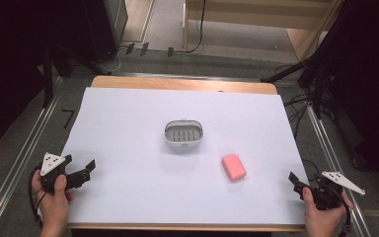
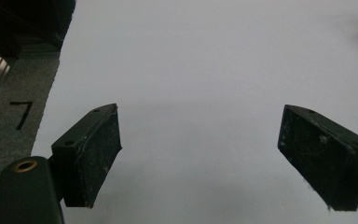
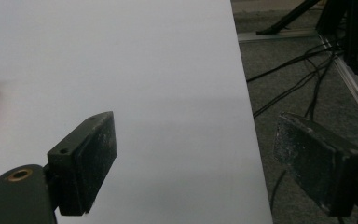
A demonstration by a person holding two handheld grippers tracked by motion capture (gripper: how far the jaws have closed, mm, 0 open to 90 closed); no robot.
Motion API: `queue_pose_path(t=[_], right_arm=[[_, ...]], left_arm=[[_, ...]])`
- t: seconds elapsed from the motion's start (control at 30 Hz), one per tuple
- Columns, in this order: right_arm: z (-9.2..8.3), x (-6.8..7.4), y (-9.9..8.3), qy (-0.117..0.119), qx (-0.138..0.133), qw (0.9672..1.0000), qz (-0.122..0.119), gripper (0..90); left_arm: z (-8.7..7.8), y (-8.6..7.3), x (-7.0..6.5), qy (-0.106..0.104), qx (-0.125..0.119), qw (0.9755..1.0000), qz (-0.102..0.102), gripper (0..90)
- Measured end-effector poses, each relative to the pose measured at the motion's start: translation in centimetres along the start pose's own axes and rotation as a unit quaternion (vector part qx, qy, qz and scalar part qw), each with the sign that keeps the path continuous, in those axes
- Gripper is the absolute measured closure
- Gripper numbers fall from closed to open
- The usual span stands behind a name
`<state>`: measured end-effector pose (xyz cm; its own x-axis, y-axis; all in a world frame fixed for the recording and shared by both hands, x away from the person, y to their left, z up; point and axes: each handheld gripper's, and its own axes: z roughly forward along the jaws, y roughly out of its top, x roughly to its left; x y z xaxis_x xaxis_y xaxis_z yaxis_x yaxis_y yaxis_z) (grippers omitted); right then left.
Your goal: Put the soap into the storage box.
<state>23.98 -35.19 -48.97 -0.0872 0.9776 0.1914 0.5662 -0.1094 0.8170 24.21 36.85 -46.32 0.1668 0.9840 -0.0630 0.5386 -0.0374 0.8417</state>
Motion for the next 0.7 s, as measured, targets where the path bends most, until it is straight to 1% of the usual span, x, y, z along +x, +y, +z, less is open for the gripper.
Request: queue_pose_path(t=[0.03,0.07,0.13,0.17,0.2,0.3,0.37,0.4,0.43,0.53,0.57,0.67,0.7], right_arm=[[0.0,0.1,0.0,-0.003,0.005,1.0,0.0,14.4],[0.0,0.3,0.1,-0.005,0.008,0.9999,-0.004,14.7],[0.0,0.6,0.1,-0.008,0.01,0.9998,-0.014,17.0],[0.0,0.6,0.1,-0.008,0.01,0.9998,-0.014,17.0],[-0.1,0.9,0.1,-0.002,0.008,0.9998,-0.02,17.4],[-0.2,1.3,0.3,0.004,0.005,0.9998,-0.018,17.9],[-0.3,1.8,0.5,0.003,0.005,0.9995,-0.03,20.3],[-0.2,2.1,0.6,0.001,0.009,0.9991,-0.042,20.7],[-0.1,2.4,0.7,-0.002,0.013,0.9988,-0.047,20.5],[0.2,3.7,0.9,-0.006,0.027,0.997,-0.072,19.3],[0.3,4.0,0.9,-0.005,0.029,0.9965,-0.079,19.3],[0.6,5.1,0.9,0.002,0.048,0.9948,-0.09,19.2],[0.7,5.3,0.9,0.004,0.052,0.9942,-0.094,19.3]], left_arm=[[0.0,0.0,0.0,0.001,0.0,1.0,0.0,13.8],[0.0,0.0,-0.1,0.002,0.001,1.0,0.001,13.8],[0.0,0.0,-0.2,0.002,0.001,1.0,0.008,13.8],[0.0,0.0,-0.2,0.002,0.001,1.0,0.008,13.8],[0.0,0.0,-0.2,0.002,-0.001,1.0,0.01,13.8],[0.0,0.0,-0.2,0.002,-0.001,1.0,0.009,13.8],[0.0,0.0,-0.2,0.001,0.001,1.0,0.01,13.8],[0.0,0.0,-0.2,0.001,0.001,1.0,0.01,13.8],[0.0,0.0,-0.2,0.002,0.001,0.9999,0.011,13.9],[0.0,0.0,-0.3,0.002,0.002,0.9999,0.013,13.8],[0.0,0.0,-0.3,0.002,0.002,0.9999,0.014,13.8],[0.0,0.0,-0.3,0.003,0.002,0.9999,0.014,13.8],[0.0,0.0,-0.3,0.003,0.002,0.9999,0.014,13.8]])
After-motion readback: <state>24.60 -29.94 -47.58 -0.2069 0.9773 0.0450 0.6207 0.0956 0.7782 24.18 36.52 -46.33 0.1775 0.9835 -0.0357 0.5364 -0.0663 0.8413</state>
